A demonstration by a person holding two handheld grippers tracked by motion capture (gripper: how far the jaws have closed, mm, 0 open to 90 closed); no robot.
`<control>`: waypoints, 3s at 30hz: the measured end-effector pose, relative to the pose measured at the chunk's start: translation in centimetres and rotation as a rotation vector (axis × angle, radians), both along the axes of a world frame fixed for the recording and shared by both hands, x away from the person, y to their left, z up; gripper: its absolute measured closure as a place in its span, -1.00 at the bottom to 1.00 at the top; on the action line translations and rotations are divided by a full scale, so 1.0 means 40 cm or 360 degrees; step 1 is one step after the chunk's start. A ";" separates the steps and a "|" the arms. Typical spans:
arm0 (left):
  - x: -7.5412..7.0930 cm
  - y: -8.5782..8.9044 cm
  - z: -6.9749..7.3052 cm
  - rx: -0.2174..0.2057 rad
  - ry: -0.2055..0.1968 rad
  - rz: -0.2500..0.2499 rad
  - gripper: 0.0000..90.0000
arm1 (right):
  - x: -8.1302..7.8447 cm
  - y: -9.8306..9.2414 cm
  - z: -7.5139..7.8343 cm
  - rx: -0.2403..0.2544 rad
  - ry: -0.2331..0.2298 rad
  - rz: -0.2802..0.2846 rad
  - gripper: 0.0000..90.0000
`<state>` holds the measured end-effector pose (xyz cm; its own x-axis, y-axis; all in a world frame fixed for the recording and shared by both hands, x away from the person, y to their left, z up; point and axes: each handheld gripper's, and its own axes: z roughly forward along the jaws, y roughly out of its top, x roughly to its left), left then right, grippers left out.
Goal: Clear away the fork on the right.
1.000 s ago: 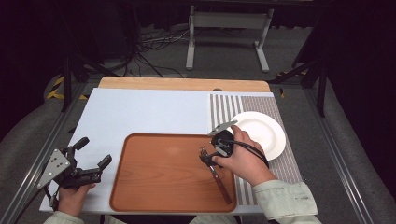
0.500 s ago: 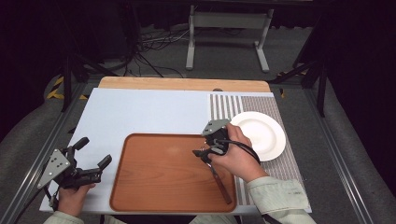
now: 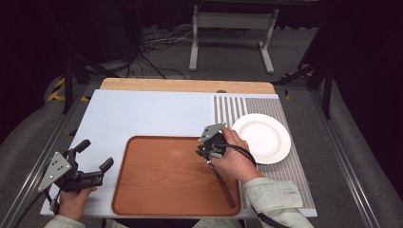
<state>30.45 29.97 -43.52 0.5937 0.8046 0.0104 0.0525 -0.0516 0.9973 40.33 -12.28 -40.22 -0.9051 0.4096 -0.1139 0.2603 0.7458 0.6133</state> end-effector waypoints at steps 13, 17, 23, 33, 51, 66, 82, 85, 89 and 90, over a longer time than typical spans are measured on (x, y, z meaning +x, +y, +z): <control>0.000 0.000 0.000 0.0001 -0.0002 -0.0002 -0.99 | 0.011 0.015 -0.049 -0.0060 0.0077 0.0008 1.00; 0.000 0.001 0.000 0.0002 0.0002 -0.0003 -0.99 | 0.016 0.014 -0.059 -0.0064 0.0084 -0.0005 1.00; 0.000 0.000 0.000 0.0002 0.0000 -0.0002 -0.99 | 0.017 0.013 -0.068 -0.0072 0.0093 -0.0010 1.00; 0.000 0.000 0.000 0.0004 -0.0001 -0.0004 -0.99 | 0.019 0.013 -0.080 -0.0093 0.0097 -0.0026 1.00; 0.000 -0.001 0.000 0.0002 -0.0003 -0.0003 -0.99 | 0.031 -0.028 -0.079 -0.0141 0.0092 -0.0145 1.00; 0.001 0.002 0.000 0.0002 0.0004 -0.0003 -0.99 | 0.038 -0.068 -0.073 -0.0180 0.0091 -0.0239 1.00; 0.002 -0.001 -0.002 -0.0001 0.0010 -0.0004 -0.99 | 0.041 -0.111 -0.070 -0.0196 0.0106 -0.0348 1.00; 0.002 0.000 -0.002 -0.0002 0.0010 -0.0003 -0.99 | 0.041 -0.116 -0.070 -0.0201 0.0108 -0.0363 1.00; 0.002 0.000 -0.001 0.0000 0.0010 -0.0006 -0.99 | 0.041 -0.119 -0.069 -0.0205 0.0109 -0.0372 1.00; 0.002 0.000 -0.001 0.0001 0.0009 -0.0006 -0.99 | 0.041 -0.120 -0.069 -0.0205 0.0110 -0.0374 1.00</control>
